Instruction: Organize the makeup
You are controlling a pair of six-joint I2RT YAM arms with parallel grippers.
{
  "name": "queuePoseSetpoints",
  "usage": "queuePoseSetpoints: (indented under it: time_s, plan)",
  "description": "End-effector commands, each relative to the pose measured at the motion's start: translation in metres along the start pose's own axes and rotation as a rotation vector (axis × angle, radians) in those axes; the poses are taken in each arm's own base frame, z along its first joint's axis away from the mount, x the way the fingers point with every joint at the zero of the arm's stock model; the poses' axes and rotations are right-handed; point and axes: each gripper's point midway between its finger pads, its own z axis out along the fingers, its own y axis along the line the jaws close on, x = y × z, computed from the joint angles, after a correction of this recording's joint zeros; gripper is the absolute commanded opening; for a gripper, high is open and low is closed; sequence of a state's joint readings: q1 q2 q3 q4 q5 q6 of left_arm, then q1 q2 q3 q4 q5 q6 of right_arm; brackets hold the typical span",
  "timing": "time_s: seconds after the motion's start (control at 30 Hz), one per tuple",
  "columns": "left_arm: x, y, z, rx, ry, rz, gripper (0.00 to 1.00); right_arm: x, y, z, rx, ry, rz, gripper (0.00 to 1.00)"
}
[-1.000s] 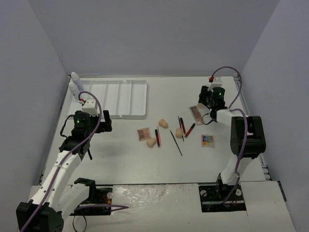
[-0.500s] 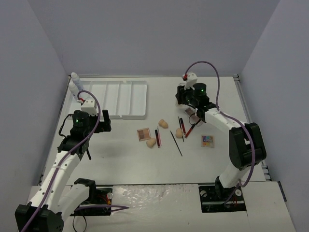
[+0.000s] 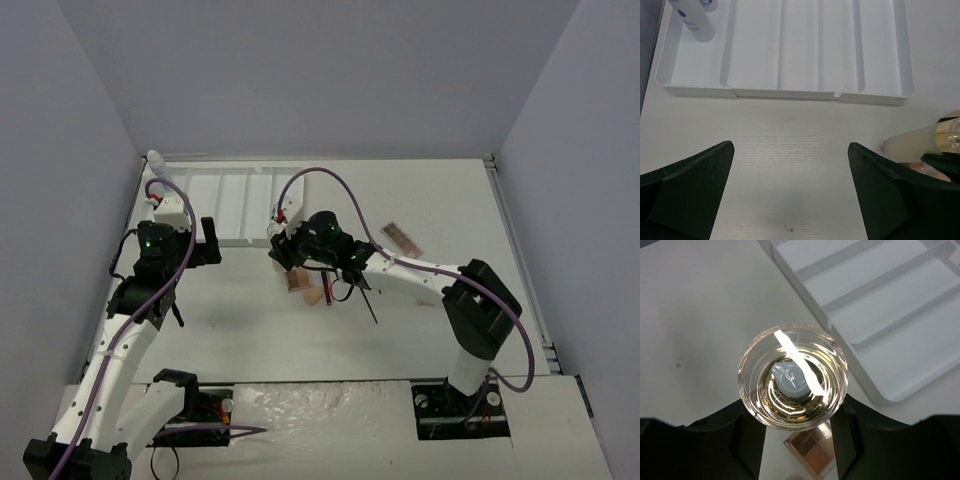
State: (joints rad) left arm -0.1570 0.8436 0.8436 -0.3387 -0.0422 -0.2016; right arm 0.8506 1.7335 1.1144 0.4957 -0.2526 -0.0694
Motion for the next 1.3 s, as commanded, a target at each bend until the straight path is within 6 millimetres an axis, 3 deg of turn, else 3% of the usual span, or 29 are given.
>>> queuePoseSetpoints:
  time_s: [0.0,0.13,0.37,0.43,0.6,0.77,0.9,1.07,1.17,1.27]
  plan:
    - [-0.024,0.003,-0.011,-0.019,-0.06,-0.009,0.97,-0.065,0.028,0.018,-0.057,-0.201,-0.064,0.0]
    - [-0.02,0.006,-0.014,-0.033,-0.058,-0.017,0.97,-0.05,0.045,0.038,-0.09,-0.175,-0.084,0.0]
    - [-0.011,0.0,-0.013,0.004,-0.062,-0.041,0.97,-0.026,0.049,0.048,-0.098,-0.14,-0.087,0.0]
    - [-0.008,-0.004,-0.012,0.029,-0.071,-0.036,0.97,-0.016,0.049,0.047,-0.092,-0.124,-0.081,0.06]
    - [-0.003,-0.015,-0.012,0.099,-0.087,-0.005,0.97,-0.006,0.051,0.037,-0.084,-0.109,-0.06,0.38]
    - [0.001,-0.025,-0.01,0.166,-0.09,0.019,0.97,-0.012,0.05,0.027,-0.07,-0.113,-0.042,0.61]
    - [-0.001,-0.034,-0.012,0.215,-0.094,0.036,0.97,-0.02,0.048,0.019,-0.056,-0.118,-0.037,0.72]
    - [0.001,-0.045,-0.015,0.28,-0.086,0.046,0.97,-0.032,0.051,0.005,-0.067,-0.122,-0.024,0.98]
    - [0.004,-0.053,-0.016,0.317,-0.075,0.042,0.97,-0.041,0.053,-0.015,-0.067,-0.132,-0.018,1.0]
    - [0.01,-0.061,-0.015,0.344,-0.056,0.035,0.97,-0.034,0.046,-0.039,-0.024,-0.098,-0.016,1.0]
